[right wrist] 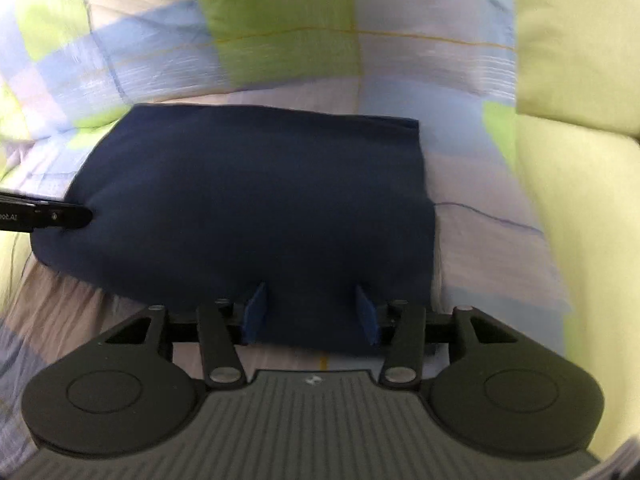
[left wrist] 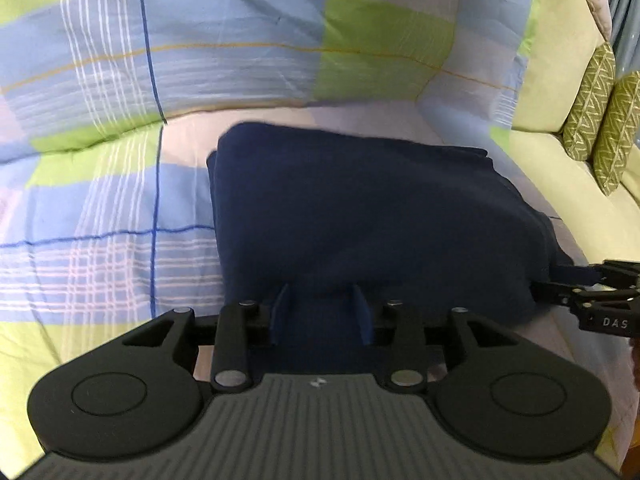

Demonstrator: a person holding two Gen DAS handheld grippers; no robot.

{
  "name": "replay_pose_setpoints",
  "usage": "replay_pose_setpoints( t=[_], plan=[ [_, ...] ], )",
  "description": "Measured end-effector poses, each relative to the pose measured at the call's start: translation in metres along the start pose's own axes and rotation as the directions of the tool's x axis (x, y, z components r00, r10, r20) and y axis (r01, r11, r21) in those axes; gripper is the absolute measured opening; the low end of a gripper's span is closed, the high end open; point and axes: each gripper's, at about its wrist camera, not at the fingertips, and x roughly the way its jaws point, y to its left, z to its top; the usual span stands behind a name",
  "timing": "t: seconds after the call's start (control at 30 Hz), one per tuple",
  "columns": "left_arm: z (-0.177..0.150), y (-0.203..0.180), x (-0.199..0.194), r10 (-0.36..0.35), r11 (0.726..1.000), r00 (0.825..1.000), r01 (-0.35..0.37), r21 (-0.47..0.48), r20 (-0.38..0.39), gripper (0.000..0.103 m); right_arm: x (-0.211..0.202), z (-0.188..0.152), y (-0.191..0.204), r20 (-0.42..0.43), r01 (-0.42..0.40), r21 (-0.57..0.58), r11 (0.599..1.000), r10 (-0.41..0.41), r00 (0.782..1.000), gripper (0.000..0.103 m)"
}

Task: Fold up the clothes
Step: 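Open both grippers and release the folded navy top, then pinch the folded navy top's edge with the left gripper and tuck it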

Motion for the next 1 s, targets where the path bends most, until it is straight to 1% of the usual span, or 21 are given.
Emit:
replay_pose_setpoints(
  t=[0.07, 0.1, 0.13, 0.17, 0.2, 0.27, 0.33, 0.37, 0.43, 0.5, 0.53, 0.6, 0.63, 0.67, 0.7, 0.77, 0.8, 0.87, 0.93, 0.97, 1.0],
  plan=[
    [0.006, 0.000, -0.010, 0.040, 0.999, 0.999, -0.040, 0.000, 0.017, 0.039, -0.011, 0.001, -0.002, 0.016, 0.018, 0.017, 1.000, -0.018, 1.000, 0.042],
    [0.004, -0.002, -0.008, 0.051, 0.999, 0.999, -0.051, 0.002, 0.014, 0.039, -0.026, 0.005, -0.002, 0.071, 0.022, 0.042, 0.999, -0.025, 0.997, 0.042],
    [0.002, -0.004, -0.006, 0.061, 0.998, 0.998, -0.061, 0.005, 0.010, 0.039, -0.035, 0.003, 0.000, 0.088, 0.018, 0.043, 0.999, -0.022, 0.996, 0.043],
    [0.000, -0.005, -0.004, 0.071, 0.997, 0.997, -0.071, 0.007, 0.006, 0.039, -0.035, 0.003, 0.004, 0.105, 0.011, 0.030, 0.999, -0.014, 0.994, 0.044],
    [-0.002, -0.007, -0.002, 0.081, 0.997, 0.997, -0.081, 0.010, 0.003, 0.039, -0.026, 0.001, 0.008, 0.091, 0.018, 0.011, 1.000, -0.019, 0.996, 0.045],
    [0.005, -0.016, -0.004, 0.071, 0.997, 0.997, -0.071, 0.022, 0.019, 0.039, -0.003, -0.003, 0.015, 0.041, 0.040, -0.022, 0.999, -0.039, 0.998, 0.045],
    [0.004, -0.020, -0.012, 0.049, 0.998, 0.998, -0.051, 0.025, 0.043, 0.041, 0.001, 0.002, 0.013, 0.052, 0.044, 0.010, 0.999, -0.044, 0.998, 0.044],
    [0.004, -0.022, -0.014, 0.043, 0.998, 0.998, -0.045, 0.032, 0.049, 0.041, -0.010, 0.007, 0.013, 0.109, 0.043, 0.029, 0.999, -0.046, 0.993, 0.044],
    [0.004, -0.025, -0.014, 0.043, 0.998, 0.998, -0.045, 0.041, 0.049, 0.041, -0.028, 0.010, 0.014, 0.152, 0.028, 0.024, 0.999, -0.031, 0.988, 0.045],
    [0.006, -0.022, 0.000, 0.064, 0.998, 0.998, -0.064, 0.029, 0.008, 0.041, -0.030, 0.010, 0.015, 0.145, 0.009, 0.027, 1.000, -0.013, 0.989, 0.048],
    [0.008, -0.019, 0.005, 0.069, 0.997, 0.998, -0.069, 0.020, -0.011, 0.041, -0.023, 0.008, 0.013, 0.104, -0.011, 0.030, 0.999, 0.008, 0.995, 0.048],
    [0.021, -0.013, 0.004, 0.068, 0.997, 0.998, -0.068, 0.018, 0.008, 0.042, -0.018, 0.002, -0.003, 0.055, -0.004, 0.035, 0.999, 0.002, 0.998, 0.046],
    [0.024, -0.011, 0.003, 0.070, 0.997, 0.997, -0.070, 0.025, 0.015, 0.045, -0.016, 0.002, -0.011, 0.031, 0.004, 0.043, 0.999, -0.006, 1.000, 0.046],
    [0.034, -0.006, 0.005, 0.084, 0.995, 0.996, -0.085, 0.044, 0.026, 0.047, -0.022, 0.009, -0.021, 0.079, -0.013, 0.066, 0.998, 0.008, 0.997, 0.047],
    [0.044, 0.000, 0.007, 0.095, 0.994, 0.995, -0.097, 0.059, 0.035, 0.050, -0.019, 0.020, -0.030, 0.101, -0.018, 0.072, 0.997, 0.010, 0.995, 0.050],
    [0.061, 0.017, 0.019, 0.094, 0.995, 0.995, -0.094, 0.029, 0.018, 0.051, -0.007, 0.042, -0.049, 0.119, -0.022, 0.080, 0.997, 0.013, 0.993, 0.050],
    [0.074, 0.034, 0.030, 0.079, 0.997, 0.997, -0.079, -0.021, 0.002, 0.051, -0.003, 0.045, -0.052, 0.116, -0.025, 0.082, 0.996, 0.016, 0.993, 0.050],
    [0.090, 0.055, 0.050, 0.051, 0.994, 0.998, -0.054, -0.092, -0.036, 0.051, 0.022, 0.067, -0.072, 0.104, -0.051, 0.097, 0.994, 0.041, 0.994, 0.049],
    [0.097, 0.069, 0.066, 0.041, 0.988, 0.997, -0.049, -0.143, -0.060, 0.050, 0.068, 0.092, -0.092, 0.063, -0.064, 0.062, 0.996, 0.060, 0.996, 0.041],
    [0.101, 0.078, 0.076, 0.031, 0.981, 0.997, -0.043, -0.190, -0.065, 0.050, 0.083, 0.098, -0.097, 0.042, -0.072, 0.045, 0.996, 0.070, 0.997, 0.038],
    [0.103, 0.083, 0.080, 0.014, 0.975, 0.998, -0.028, -0.220, -0.065, 0.051, 0.084, 0.098, -0.098, 0.037, -0.076, 0.039, 0.996, 0.074, 0.997, 0.033]
  ],
)
